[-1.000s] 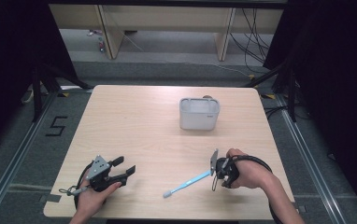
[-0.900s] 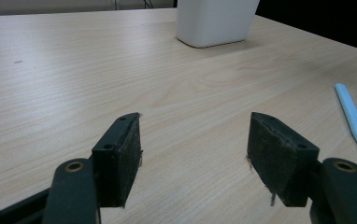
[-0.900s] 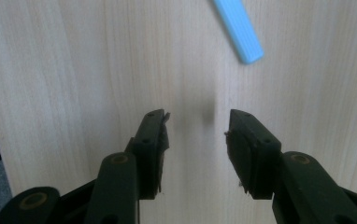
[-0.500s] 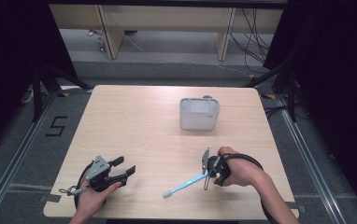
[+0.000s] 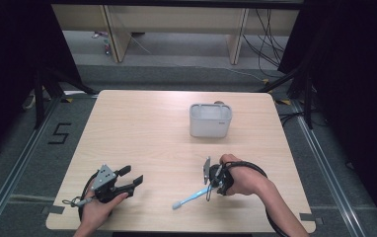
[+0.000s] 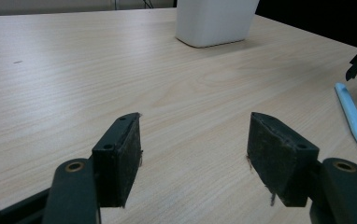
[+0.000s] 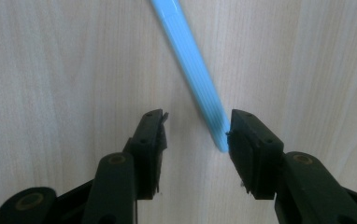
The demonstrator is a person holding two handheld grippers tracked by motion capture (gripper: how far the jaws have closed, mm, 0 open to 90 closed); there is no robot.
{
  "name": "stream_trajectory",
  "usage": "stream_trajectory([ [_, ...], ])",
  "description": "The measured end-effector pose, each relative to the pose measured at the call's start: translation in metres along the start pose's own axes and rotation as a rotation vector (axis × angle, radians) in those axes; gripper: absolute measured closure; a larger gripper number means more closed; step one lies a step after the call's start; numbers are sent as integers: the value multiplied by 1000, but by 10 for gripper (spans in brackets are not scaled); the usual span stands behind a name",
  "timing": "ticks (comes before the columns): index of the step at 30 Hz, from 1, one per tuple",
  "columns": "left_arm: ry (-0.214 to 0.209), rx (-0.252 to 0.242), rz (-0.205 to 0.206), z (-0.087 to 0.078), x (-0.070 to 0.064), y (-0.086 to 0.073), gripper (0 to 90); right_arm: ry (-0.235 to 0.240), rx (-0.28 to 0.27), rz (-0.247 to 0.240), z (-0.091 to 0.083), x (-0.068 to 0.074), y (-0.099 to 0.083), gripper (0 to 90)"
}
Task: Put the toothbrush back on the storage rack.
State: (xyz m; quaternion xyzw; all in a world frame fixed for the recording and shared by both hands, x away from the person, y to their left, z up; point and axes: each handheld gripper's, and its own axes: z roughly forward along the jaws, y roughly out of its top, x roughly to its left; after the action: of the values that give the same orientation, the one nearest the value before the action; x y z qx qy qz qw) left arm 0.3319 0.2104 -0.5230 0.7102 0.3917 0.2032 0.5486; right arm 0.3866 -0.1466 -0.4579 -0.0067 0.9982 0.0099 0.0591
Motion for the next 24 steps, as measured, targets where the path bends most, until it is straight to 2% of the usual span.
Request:
stream_trajectory([
  [4, -2, -1, -6, 0, 0, 0, 346, 4, -2, 8, 2, 1, 5, 559],
  [7, -2, -1, -7, 0, 0, 0, 346, 1, -2, -16, 4, 0, 8, 559],
  [9, -1, 0, -5, 0, 0, 0, 346, 9, -3, -6, 5, 1, 10, 559],
  [10, -3, -1, -7, 0, 0, 0, 346, 5, -11, -27, 6, -1, 10, 558],
  [13, -3, 1, -4, 0, 0, 0, 346, 12, -5, -17, 6, 0, 12, 558],
  [14, -3, 1, -4, 0, 0, 0, 346, 15, -14, -30, 7, -1, 13, 559],
  [15, -3, 2, -4, 0, 0, 0, 346, 11, 2, -21, 6, -1, 14, 558],
  [18, 2, 7, -5, 0, -1, 0, 346, 15, -16, -43, 8, -3, 16, 558],
  [20, 4, 8, -5, -1, -1, 0, 346, 17, -4, -24, 8, -2, 19, 559],
  [22, 4, 8, -6, -1, -1, 0, 345, 25, -24, -52, 11, -4, 20, 561],
  [23, 4, 9, -5, -1, -1, 0, 346, 38, -9, -37, 11, -3, 21, 563],
  [24, 3, 11, -3, -1, -1, 0, 346, 26, -6, -42, 11, -2, 22, 564],
])
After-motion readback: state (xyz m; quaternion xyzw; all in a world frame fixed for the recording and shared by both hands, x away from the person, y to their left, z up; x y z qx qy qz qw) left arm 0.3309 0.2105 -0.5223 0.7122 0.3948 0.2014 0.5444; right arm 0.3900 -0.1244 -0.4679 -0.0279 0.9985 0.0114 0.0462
